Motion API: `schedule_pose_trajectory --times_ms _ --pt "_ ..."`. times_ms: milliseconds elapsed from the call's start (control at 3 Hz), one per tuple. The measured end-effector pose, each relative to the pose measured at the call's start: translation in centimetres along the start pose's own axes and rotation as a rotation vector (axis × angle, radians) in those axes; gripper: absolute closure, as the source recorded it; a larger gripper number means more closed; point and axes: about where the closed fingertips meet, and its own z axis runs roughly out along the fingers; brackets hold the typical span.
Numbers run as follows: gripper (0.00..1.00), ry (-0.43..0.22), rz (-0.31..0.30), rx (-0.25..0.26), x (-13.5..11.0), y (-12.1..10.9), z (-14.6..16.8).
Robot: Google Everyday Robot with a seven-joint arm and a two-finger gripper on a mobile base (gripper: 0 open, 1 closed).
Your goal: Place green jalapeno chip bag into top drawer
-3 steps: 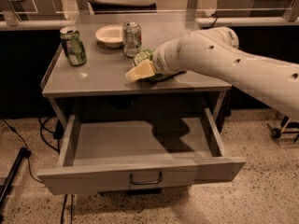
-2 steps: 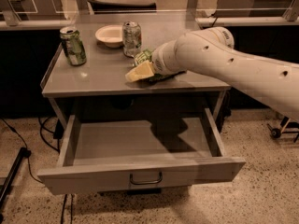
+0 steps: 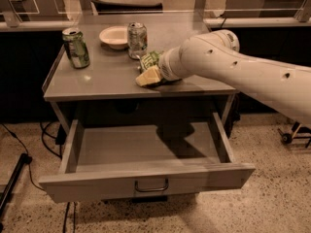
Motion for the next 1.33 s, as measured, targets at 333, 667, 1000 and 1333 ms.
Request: schedule_pose_trajectory --times_ms 333,667,1000,1333 --pt "0.49 0.0 0.0 0.0 0.0 0.0 0.0" --pt "0.7 -0.028 -0.011 -0.017 -1.1 0.8 -1.1" --pt "0.95 -0.061 -0.029 -0.04 -2.3 1.9 -2.7" --pt "1.0 -0.101 -0.049 -0.09 -3.2 2.8 -4.3"
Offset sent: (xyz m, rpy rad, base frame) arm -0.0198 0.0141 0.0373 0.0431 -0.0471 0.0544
